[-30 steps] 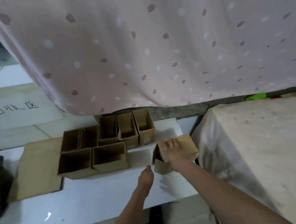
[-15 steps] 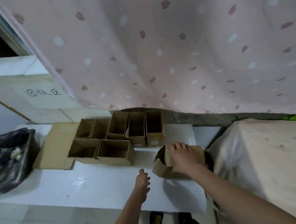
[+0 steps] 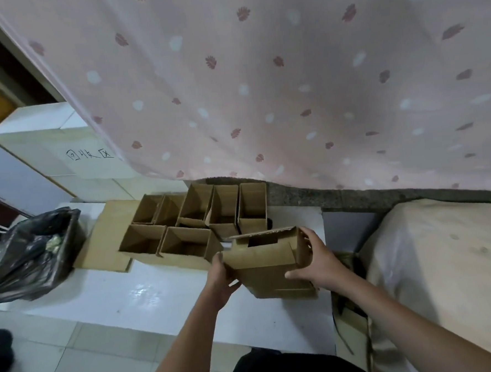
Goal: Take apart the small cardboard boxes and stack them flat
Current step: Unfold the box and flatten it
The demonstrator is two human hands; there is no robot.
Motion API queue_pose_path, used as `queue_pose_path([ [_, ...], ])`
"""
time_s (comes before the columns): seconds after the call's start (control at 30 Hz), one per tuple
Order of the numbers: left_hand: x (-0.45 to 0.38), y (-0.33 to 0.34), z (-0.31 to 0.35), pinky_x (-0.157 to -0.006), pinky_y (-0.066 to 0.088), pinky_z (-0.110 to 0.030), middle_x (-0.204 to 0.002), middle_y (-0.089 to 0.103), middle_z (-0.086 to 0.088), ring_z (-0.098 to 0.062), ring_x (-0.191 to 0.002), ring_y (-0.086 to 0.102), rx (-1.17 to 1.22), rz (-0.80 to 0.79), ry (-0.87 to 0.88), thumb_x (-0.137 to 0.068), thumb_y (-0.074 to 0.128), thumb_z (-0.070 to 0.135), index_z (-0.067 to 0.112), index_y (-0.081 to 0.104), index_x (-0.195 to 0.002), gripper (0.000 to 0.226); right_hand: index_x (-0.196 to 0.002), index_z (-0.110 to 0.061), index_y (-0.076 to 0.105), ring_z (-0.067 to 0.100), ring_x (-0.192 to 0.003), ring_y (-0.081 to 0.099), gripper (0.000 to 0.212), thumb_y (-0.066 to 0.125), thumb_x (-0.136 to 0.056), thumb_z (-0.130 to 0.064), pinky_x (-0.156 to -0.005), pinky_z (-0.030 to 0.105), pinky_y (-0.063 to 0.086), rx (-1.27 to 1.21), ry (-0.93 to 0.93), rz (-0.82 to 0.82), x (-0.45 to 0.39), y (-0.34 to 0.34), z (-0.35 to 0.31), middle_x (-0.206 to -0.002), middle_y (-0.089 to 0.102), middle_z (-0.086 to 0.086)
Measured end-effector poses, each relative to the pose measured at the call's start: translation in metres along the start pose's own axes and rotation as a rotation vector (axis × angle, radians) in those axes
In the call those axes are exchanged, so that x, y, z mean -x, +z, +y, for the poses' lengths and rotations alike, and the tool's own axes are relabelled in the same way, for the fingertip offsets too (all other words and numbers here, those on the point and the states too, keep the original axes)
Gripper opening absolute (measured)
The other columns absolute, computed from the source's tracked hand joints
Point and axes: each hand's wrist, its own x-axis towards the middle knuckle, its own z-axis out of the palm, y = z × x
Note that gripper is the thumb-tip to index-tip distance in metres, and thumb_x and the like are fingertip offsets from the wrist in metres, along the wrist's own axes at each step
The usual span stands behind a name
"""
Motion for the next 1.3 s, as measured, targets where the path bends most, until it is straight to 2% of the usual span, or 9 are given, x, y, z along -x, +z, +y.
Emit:
queue_pose_path([
  [0.23, 0.008, 0.018, -0.013, -0.109, 0.041, -0.051, -0.151, 0.044, -0.015, -0.033, -0.134, 0.046, -0.069, 0.022, 0.005, -0.101, 0.039, 0.058, 0.014, 0.030, -0.154, 0.069, -0.156, -0.042, -0.001, 0.018, -0.136, 0.043, 0.122, 0.087, -0.073, -0.025, -0.110, 0.036, 0.042, -0.029, 0.089, -0.121, 0.007, 0.002, 0.025, -0.148, 0.045, -0.004],
  [0.33, 0.010, 0.017, -0.021, -0.109, 0.040, -0.048, -0.152, 0.041, -0.015, -0.032, -0.137, 0.043, -0.156, 0.030, 0.006, -0.101, 0.038, 0.059, 0.012, 0.029, -0.155, 0.072, -0.156, -0.039, -0.008, 0.018, -0.135, 0.042, 0.133, 0.090, -0.067, -0.036, -0.107, 0.029, 0.041, -0.059, 0.182, -0.194, 0.007, 0.003, 0.033, -0.152, 0.040, -0.004],
  [0.47, 0.014, 0.015, -0.028, -0.099, 0.046, -0.038, -0.129, 0.058, -0.011, -0.024, -0.113, 0.055, -0.261, 0.027, -0.011, -0.103, 0.035, 0.058, 0.010, 0.043, -0.147, 0.065, -0.157, -0.034, -0.005, 0.026, -0.145, 0.028, 0.151, 0.094, -0.046, -0.056, -0.114, 0.042, 0.032, -0.314, 0.324, -0.225, 0.008, 0.010, 0.043, -0.162, 0.021, 0.002],
  [0.6, 0.018, 0.012, -0.036, -0.082, 0.047, -0.032, -0.130, 0.057, -0.009, -0.019, -0.107, 0.055, -0.352, 0.011, -0.035, -0.103, 0.032, 0.056, 0.014, 0.048, -0.142, 0.059, -0.159, -0.028, 0.009, 0.023, -0.147, 0.027, 0.140, 0.090, -0.050, -0.063, -0.115, 0.045, 0.028, -0.474, 0.351, -0.164, 0.008, 0.020, 0.050, -0.164, 0.021, 0.001],
  [0.73, 0.016, 0.008, -0.039, -0.090, 0.042, -0.037, -0.148, 0.043, -0.013, -0.022, -0.115, 0.044, -0.379, 0.005, -0.042, -0.104, 0.030, 0.056, 0.014, 0.039, -0.147, 0.061, -0.157, -0.026, 0.022, 0.023, -0.146, 0.031, 0.120, 0.081, -0.062, -0.068, -0.119, 0.047, 0.027, -0.552, 0.394, -0.075, 0.009, 0.028, 0.044, -0.160, 0.029, 0.002],
  [0.87, 0.016, 0.006, -0.036, -0.111, 0.034, -0.044, -0.154, 0.039, -0.014, -0.030, -0.138, 0.039, -0.454, -0.006, -0.019, -0.105, 0.024, 0.057, 0.013, 0.036, -0.151, 0.065, -0.144, -0.021, 0.047, 0.026, -0.132, 0.051, 0.068, 0.058, -0.089, -0.060, -0.108, 0.045, 0.043, -0.832, 0.438, 0.013, 0.013, 0.018, 0.035, -0.151, 0.043, 0.012],
  [0.97, 0.011, 0.008, -0.023, -0.116, 0.034, -0.045, -0.150, 0.044, -0.015, -0.033, -0.138, 0.042, -0.660, 0.067, 0.165, -0.107, 0.029, 0.049, 0.014, 0.042, -0.148, 0.055, -0.153, -0.018, 0.031, 0.034, -0.142, 0.035, 0.071, 0.047, -0.097, -0.059, -0.113, 0.047, 0.032, -0.836, 0.576, 0.186, 0.021, 0.014, 0.037, -0.157, 0.032, 0.015],
  [1.17, -0.006, 0.045, 0.009, -0.111, 0.039, -0.043, -0.150, 0.046, -0.011, -0.030, -0.135, 0.045, -1.197, -0.136, 0.311, -0.104, 0.031, 0.053, 0.020, 0.042, -0.149, 0.057, -0.128, -0.019, 0.050, 0.036, -0.105, 0.055, 0.052, 0.049, -0.095, -0.059, -0.085, 0.047, 0.047, -0.966, 0.678, 0.178, 0.050, 0.045, 0.022, -0.112, 0.054, 0.018],
  [1.3, -0.010, 0.059, 0.006, -0.109, 0.037, -0.042, -0.145, 0.051, -0.011, -0.029, -0.131, 0.048, -1.455, -0.236, 0.326, -0.103, 0.026, 0.057, 0.021, 0.048, -0.144, 0.059, -0.123, -0.007, 0.061, 0.033, -0.090, 0.060, 0.063, 0.045, -0.096, -0.061, -0.075, 0.038, 0.048, -0.953, 0.706, 0.151, 0.053, 0.069, 0.010, -0.105, 0.065, 0.018],
])
